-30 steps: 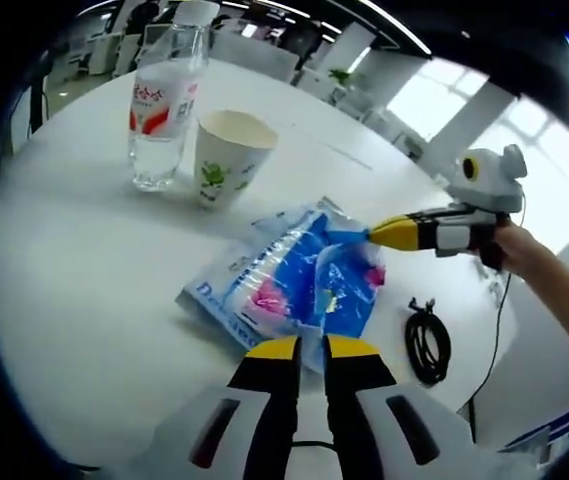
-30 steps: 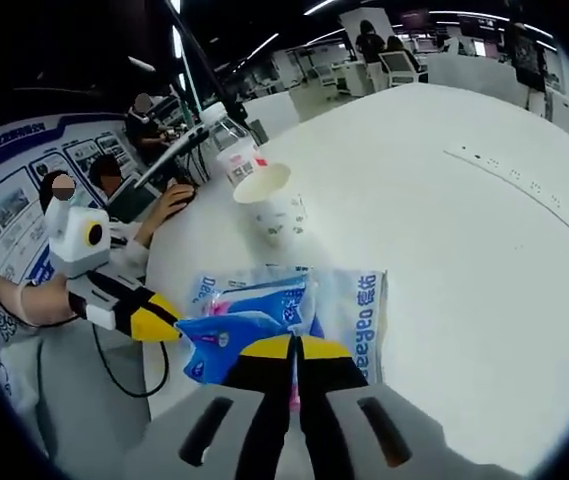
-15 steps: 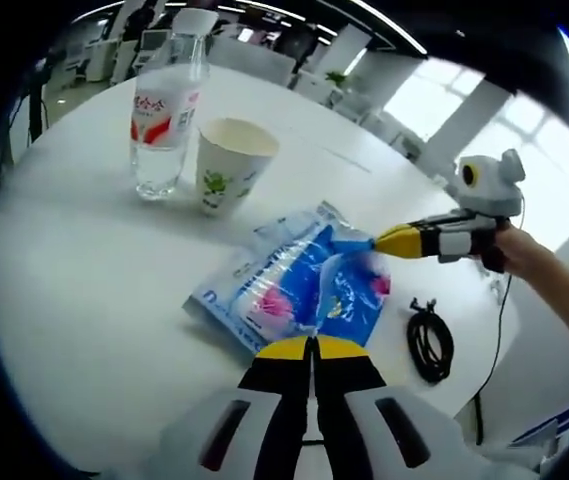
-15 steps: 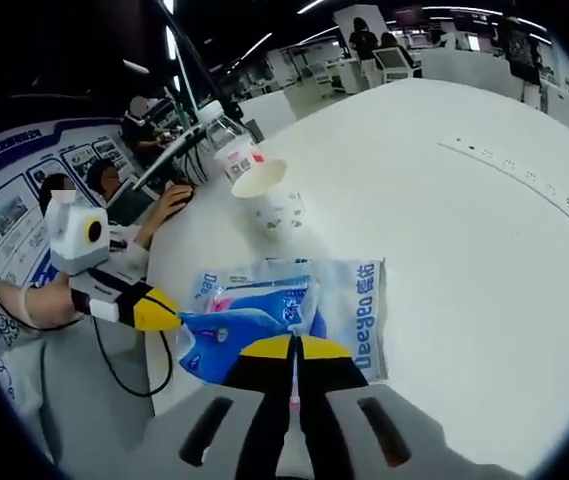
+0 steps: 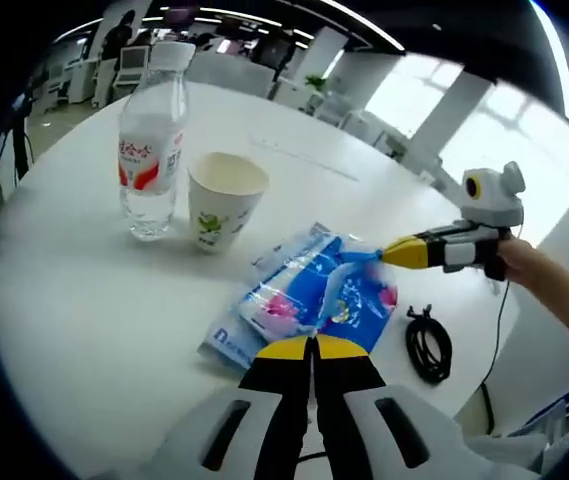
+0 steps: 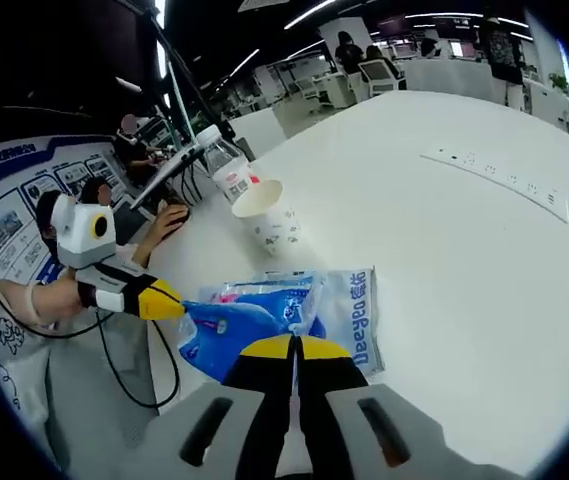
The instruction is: Arrange the tabletop items into an orderly group along one side of the table until the central work area is clear of visible clutter.
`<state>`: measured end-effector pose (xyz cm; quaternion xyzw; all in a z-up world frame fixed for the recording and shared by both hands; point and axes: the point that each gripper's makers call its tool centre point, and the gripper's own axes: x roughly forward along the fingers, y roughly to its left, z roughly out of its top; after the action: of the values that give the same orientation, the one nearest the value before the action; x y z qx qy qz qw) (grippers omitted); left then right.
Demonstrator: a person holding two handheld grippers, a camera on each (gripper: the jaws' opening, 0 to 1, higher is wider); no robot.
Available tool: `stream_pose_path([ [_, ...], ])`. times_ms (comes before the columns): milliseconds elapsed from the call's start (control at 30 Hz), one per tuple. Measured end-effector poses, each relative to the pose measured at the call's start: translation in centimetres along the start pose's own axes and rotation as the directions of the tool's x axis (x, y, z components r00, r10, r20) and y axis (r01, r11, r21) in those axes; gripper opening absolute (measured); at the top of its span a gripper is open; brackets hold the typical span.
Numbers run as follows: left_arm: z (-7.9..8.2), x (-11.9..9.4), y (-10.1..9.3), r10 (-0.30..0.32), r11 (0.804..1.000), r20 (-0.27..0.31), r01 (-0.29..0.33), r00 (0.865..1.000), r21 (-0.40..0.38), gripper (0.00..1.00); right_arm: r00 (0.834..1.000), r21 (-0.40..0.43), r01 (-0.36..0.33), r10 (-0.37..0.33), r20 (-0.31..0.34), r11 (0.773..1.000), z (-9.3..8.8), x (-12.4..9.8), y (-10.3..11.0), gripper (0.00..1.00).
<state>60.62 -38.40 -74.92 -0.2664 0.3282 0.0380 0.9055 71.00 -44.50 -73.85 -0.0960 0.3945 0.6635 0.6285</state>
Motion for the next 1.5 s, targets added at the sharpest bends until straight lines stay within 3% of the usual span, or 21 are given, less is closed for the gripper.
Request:
stream_pose_path([
  [233,1.4,1.2,-0.9,-0.036,0.999,-0.004,0.036,0.999,0.041,0.0,0.996,0.073,0.054,-0.058,0.064,0.996,0.2,-2.0,-1.1,0.0],
  [333,2.4,2.0,-2.0,-0.064,0.995,-0.007,0.064,0.998,0.07,0.0,0.991,0.059,0.103,-0.107,0.076,0.993,0.0,-3.2,-1.9,0.0],
  [733,5.4,5.3,-6.0,-0.146,0.973,-0.039,0.15,0.989,0.175,0.0,0.967,0.155,0.184,-0.207,0.148,0.971,-0.3,-7.9,-5.0,0.0],
  [1067,6.2,7.2,-8.1,-0.186,0.963,-0.05,0.193,0.981,0.189,0.0,0.952,0.191,0.214,-0.248,0.178,0.958,-0.6,-9.7,-6.3,0.0],
  [1500,7.0,9.5,-10.0,-0.233,0.965,-0.023,0.234,0.972,0.121,0.0,0.926,0.243,0.257,-0.31,0.215,0.935,-1.5,-12.1,-8.1,0.0],
])
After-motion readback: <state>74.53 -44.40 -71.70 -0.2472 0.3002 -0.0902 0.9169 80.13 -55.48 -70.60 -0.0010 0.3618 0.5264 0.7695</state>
